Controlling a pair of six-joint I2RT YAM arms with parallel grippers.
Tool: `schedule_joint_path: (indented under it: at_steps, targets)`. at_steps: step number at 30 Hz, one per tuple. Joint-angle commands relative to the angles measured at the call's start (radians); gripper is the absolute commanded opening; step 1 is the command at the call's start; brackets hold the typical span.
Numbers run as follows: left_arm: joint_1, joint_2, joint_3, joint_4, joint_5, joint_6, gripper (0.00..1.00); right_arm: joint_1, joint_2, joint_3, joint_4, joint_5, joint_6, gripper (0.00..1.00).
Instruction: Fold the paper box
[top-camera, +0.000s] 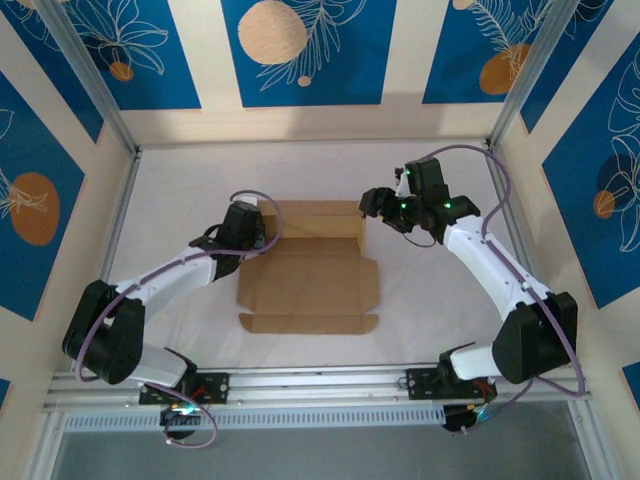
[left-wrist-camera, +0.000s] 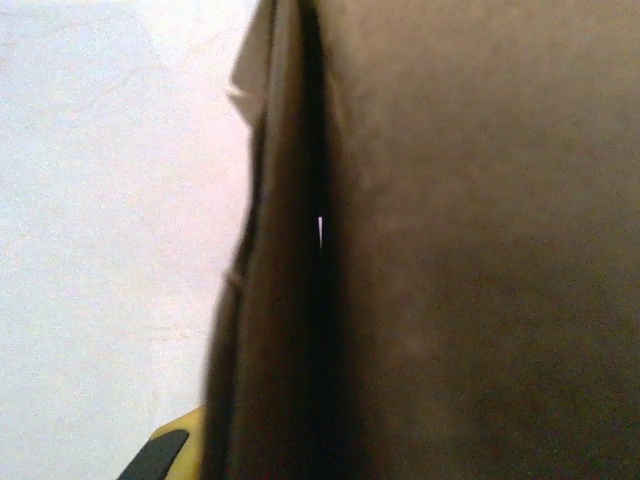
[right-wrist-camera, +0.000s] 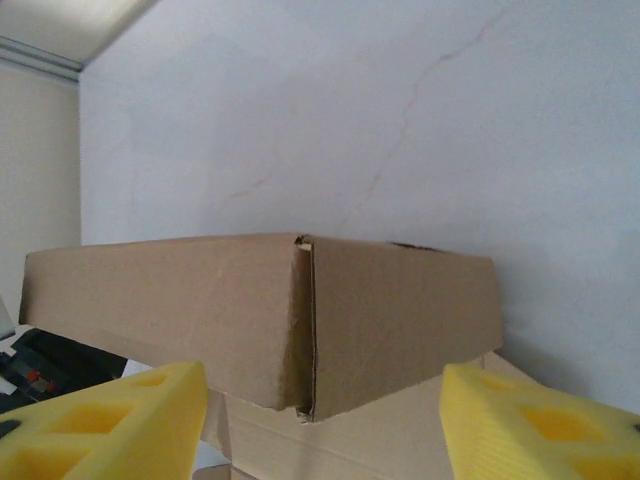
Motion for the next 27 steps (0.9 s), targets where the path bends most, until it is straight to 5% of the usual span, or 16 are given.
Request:
schedule_joint_path:
  at_steps: [1,12,22,27]
  targets:
    - [-0.01,0.018,-0.015,0.044,-0.021,-0.025,0.0,0.024,0.008,0.012,-0.022,0.02,0.003,0.6]
    - [-0.016,0.02,-0.07,0.114,0.008,-0.028,0.0,0.032,0.085,-0.045,0.013,0.049,-0.01,0.52]
    - [-0.018,-0.013,-0.103,0.143,0.013,-0.027,0.0,0.036,0.133,-0.054,-0.015,0.098,-0.015,0.32]
    - [-0.018,-0.045,-0.086,0.105,0.045,-0.025,0.39,0.039,0.133,-0.062,-0.011,0.108,0.004,0.31]
